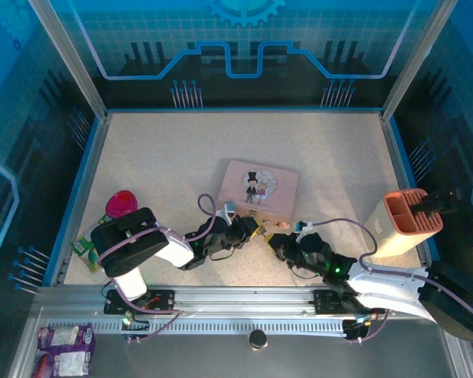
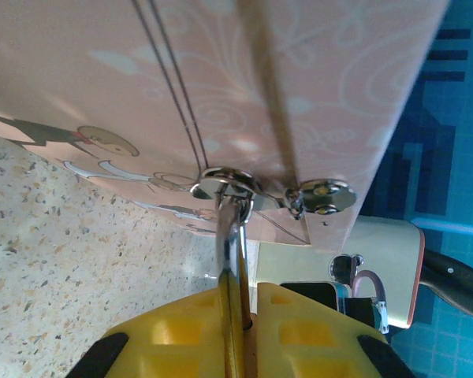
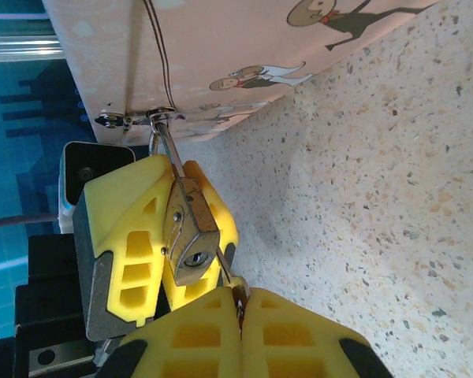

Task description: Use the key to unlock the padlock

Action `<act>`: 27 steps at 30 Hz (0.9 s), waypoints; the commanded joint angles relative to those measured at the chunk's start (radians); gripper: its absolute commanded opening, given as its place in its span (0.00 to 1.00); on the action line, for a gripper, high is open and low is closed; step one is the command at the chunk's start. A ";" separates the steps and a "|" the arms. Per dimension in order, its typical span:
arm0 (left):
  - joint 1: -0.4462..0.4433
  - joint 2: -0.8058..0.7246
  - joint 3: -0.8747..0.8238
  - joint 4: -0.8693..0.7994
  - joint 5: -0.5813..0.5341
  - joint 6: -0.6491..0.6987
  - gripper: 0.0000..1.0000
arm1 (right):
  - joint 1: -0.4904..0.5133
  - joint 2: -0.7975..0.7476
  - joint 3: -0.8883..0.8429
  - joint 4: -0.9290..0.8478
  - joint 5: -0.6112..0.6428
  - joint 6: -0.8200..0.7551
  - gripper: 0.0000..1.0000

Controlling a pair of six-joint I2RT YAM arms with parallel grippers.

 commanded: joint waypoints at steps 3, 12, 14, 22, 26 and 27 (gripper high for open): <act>0.010 -0.010 0.021 0.129 -0.015 0.030 0.00 | 0.014 -0.071 -0.001 -0.061 0.043 -0.002 0.00; 0.018 -0.002 0.019 0.125 -0.013 0.033 0.00 | 0.017 -0.113 0.001 -0.097 0.052 -0.007 0.00; 0.018 0.004 0.022 0.128 -0.009 0.039 0.00 | 0.018 -0.112 0.004 -0.095 0.055 -0.008 0.00; 0.016 -0.001 0.022 0.130 -0.003 0.042 0.00 | 0.023 -0.082 0.007 -0.066 0.062 -0.009 0.00; 0.014 -0.012 0.027 0.126 -0.004 0.045 0.00 | 0.027 -0.042 0.014 -0.028 0.055 -0.009 0.00; 0.014 -0.014 0.028 0.122 -0.004 0.047 0.00 | 0.030 -0.029 0.014 -0.019 0.054 -0.007 0.00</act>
